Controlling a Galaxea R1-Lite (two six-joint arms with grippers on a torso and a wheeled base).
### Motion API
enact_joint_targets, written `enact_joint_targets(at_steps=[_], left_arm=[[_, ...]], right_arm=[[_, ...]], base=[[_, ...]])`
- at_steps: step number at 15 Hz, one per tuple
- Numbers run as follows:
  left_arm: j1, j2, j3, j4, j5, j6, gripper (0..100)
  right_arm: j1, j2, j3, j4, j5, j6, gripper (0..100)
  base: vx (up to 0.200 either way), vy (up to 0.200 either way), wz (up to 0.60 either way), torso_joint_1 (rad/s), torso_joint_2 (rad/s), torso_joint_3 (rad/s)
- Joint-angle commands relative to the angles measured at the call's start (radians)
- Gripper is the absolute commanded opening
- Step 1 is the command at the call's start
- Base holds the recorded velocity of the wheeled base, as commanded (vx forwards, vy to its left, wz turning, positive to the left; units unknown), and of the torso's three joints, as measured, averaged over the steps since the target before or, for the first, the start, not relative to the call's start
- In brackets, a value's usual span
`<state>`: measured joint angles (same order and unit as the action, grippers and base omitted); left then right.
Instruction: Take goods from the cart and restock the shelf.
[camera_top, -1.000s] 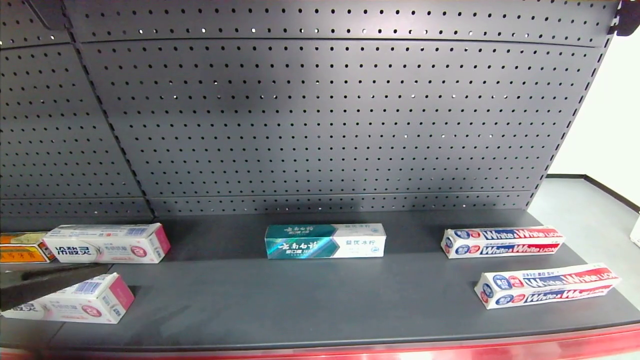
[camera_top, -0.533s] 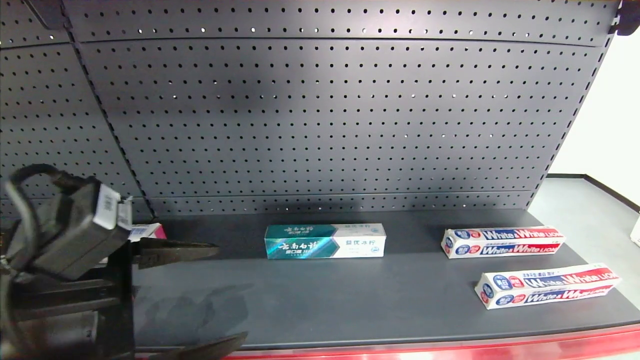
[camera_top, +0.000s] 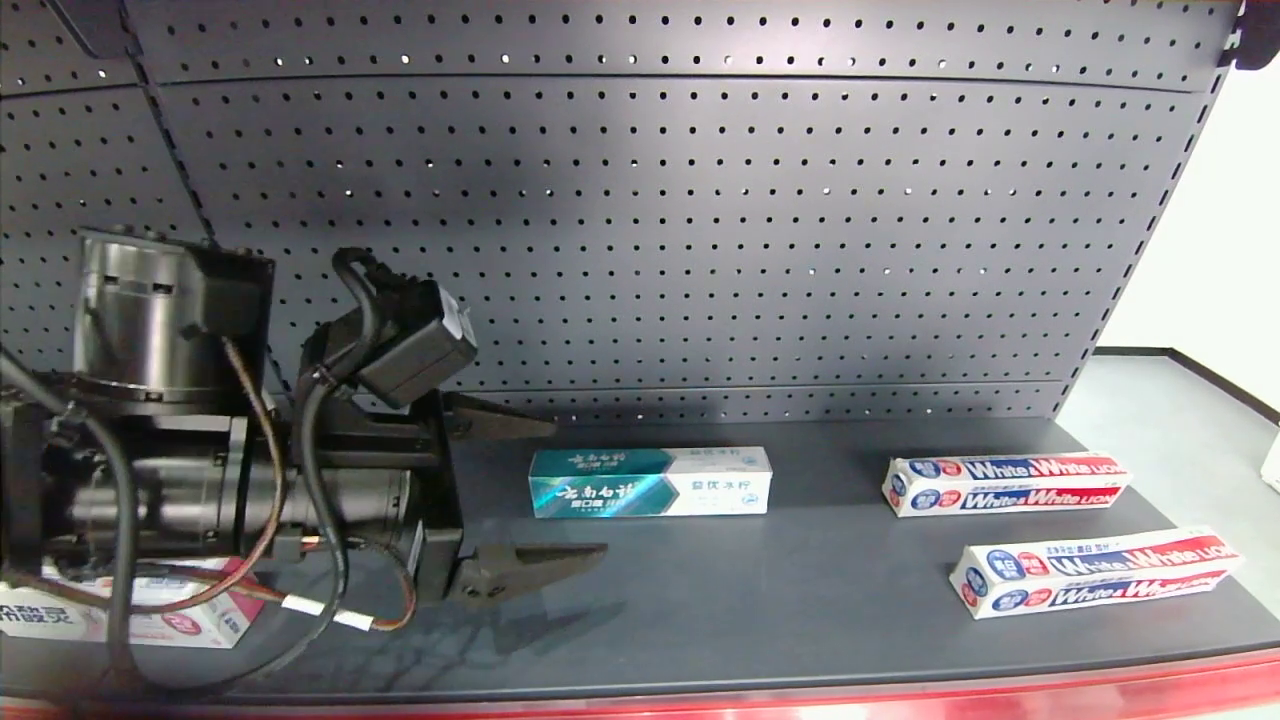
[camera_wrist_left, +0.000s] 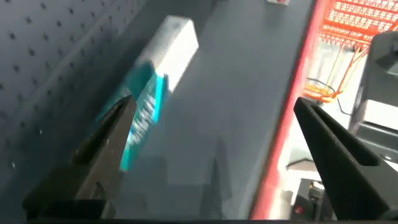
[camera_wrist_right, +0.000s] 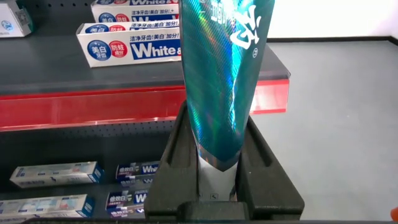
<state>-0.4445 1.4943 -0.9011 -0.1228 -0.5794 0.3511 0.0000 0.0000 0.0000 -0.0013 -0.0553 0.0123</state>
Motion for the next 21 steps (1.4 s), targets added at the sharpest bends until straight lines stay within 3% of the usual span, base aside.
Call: enact_joint_targets(at_steps=[1,3,8,9,10,12,14,17,21], left_arm=[[0.016,0.107,-0.078,0.002,-0.057,0.008,100],[0.032,0.136,-0.090,-0.006,-0.131,0.019,100],[0.076,0.212,-0.133,0.005,-0.125,0.174,100],[0.092,0.222,-0.136,0.006,-0.125,0.221,100],[0.095,0.228,-0.139,0.008,-0.125,0.236,100],[0.112,0.247,-0.188,0.068,-0.126,0.275,100],[0.132,0.277,-0.277,0.186,-0.125,0.335,100],[0.136,0.328,-0.381,0.258,-0.123,0.356,100],[0.136,0.366,-0.386,0.259,-0.126,0.359,100]], right_arm=[[0.000,0.000,0.000,0.000,0.000,0.000,0],[0.000,0.000,0.000,0.000,0.000,0.000,0],[0.000,0.000,0.000,0.000,0.000,0.001,0],[0.000,0.000,0.000,0.000,0.000,0.000,0],[0.000,0.000,0.000,0.000,0.000,0.001,0],[0.000,0.000,0.000,0.000,0.000,0.000,0],[0.000,0.000,0.000,0.000,0.000,0.001,0],[0.000,0.000,0.000,0.000,0.000,0.000,0],[0.000,0.000,0.000,0.000,0.000,0.000,0]], base=[[0.000,0.000,0.00,0.000,0.00,0.000],[0.000,0.000,0.00,0.000,0.00,0.000],[0.000,0.000,0.00,0.000,0.00,0.000],[0.000,0.000,0.00,0.000,0.00,0.000],[0.000,0.000,0.00,0.000,0.00,0.000],[0.000,0.000,0.00,0.000,0.00,0.000],[0.000,0.000,0.00,0.000,0.00,0.000],[0.000,0.000,0.00,0.000,0.00,0.000],[0.000,0.000,0.00,0.000,0.00,0.000]])
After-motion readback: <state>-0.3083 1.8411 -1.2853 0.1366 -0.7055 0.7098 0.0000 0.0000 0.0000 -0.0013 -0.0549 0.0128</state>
